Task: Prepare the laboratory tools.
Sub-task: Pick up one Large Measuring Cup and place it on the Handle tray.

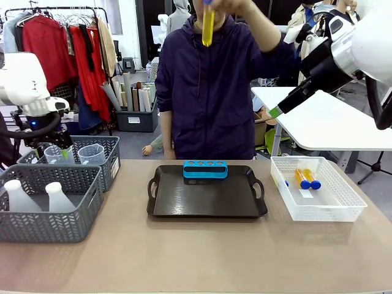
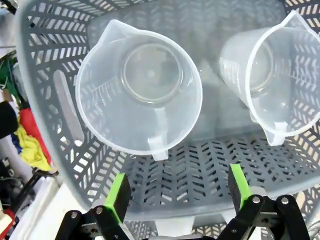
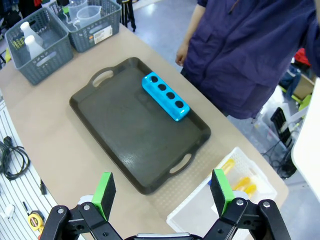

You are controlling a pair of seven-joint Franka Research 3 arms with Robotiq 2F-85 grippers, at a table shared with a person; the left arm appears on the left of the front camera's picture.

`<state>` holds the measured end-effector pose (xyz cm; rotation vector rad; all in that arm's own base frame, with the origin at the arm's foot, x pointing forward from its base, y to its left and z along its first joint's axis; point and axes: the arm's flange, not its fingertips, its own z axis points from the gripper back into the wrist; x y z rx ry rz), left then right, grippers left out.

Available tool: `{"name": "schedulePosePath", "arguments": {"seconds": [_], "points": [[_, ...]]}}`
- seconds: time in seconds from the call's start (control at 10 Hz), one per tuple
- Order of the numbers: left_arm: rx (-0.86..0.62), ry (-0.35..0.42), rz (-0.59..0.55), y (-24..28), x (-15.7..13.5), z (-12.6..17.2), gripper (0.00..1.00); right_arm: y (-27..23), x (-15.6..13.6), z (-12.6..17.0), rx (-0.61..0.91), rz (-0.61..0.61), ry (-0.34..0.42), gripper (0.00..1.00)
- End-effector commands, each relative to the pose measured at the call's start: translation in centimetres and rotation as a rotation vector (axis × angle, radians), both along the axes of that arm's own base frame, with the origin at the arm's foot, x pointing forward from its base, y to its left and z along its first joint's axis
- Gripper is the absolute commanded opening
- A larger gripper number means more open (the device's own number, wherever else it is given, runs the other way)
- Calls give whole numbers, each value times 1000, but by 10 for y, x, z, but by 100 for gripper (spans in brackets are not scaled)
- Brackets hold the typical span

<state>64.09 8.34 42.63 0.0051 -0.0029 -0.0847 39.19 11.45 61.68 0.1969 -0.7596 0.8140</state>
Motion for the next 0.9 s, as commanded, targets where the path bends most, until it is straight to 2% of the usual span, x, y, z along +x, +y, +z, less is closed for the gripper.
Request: {"name": "schedulePosePath", "arguments": {"seconds": [0.0,0.5,0.8], "points": [[-4,-3,-9,1,9,-6,100,0,0,0,6,8,1,100],[26,-45,-6,11,12,-34,100,0,0,0,6,8,1,100],[67,-34,9,14,12,-35,43,0,0,0,6,8,1,100]]}}
